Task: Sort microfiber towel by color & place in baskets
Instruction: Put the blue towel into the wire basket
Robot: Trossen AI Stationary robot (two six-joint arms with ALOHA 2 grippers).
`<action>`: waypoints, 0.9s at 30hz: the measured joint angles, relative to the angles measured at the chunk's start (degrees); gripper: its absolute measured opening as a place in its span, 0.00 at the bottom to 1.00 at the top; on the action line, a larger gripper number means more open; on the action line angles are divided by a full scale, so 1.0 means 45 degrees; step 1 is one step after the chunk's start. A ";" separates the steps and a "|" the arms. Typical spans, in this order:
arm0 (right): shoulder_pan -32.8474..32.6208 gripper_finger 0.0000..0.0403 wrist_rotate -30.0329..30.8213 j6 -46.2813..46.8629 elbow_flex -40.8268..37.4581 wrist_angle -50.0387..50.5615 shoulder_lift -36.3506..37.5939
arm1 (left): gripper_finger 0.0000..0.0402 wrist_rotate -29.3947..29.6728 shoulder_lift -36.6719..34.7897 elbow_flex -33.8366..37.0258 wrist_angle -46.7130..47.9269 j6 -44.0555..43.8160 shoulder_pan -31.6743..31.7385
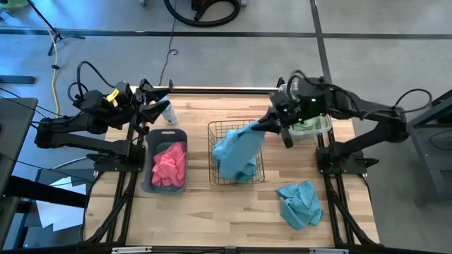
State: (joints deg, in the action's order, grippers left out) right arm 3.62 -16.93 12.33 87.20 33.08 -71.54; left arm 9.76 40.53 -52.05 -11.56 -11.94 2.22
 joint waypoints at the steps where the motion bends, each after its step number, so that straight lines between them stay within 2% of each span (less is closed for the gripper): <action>1: 0.0115 0.00 -0.0018 -0.0113 0.0000 0.0373 -0.0072 | 0.56 0.0000 -0.0010 0.0000 -0.0007 0.0000 0.0000; 7: 0.0373 0.00 -0.0142 -0.0648 0.0000 0.1209 -0.0673 | 0.56 0.0000 -0.0011 0.0000 -0.0003 0.0000 -0.0001; 11: 0.0368 0.00 -0.0698 -0.1125 0.0000 0.1247 -0.1546 | 0.56 0.0000 -0.0009 0.0000 0.0007 0.0005 -0.0001; 18: 0.0642 0.00 -0.0684 -0.2883 0.0000 0.1261 -0.3427 | 0.56 0.0326 -0.0011 0.0000 0.0012 0.0011 0.0000; 27: 0.1087 0.00 0.0554 -0.5335 -0.0005 0.1360 -0.5607 | 0.56 0.0420 -0.0009 0.0000 0.0036 0.0015 0.0002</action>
State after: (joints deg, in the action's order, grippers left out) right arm 8.51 -14.44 -11.68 87.18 39.21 -96.78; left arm 11.65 40.49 -52.05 -11.40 -11.88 2.23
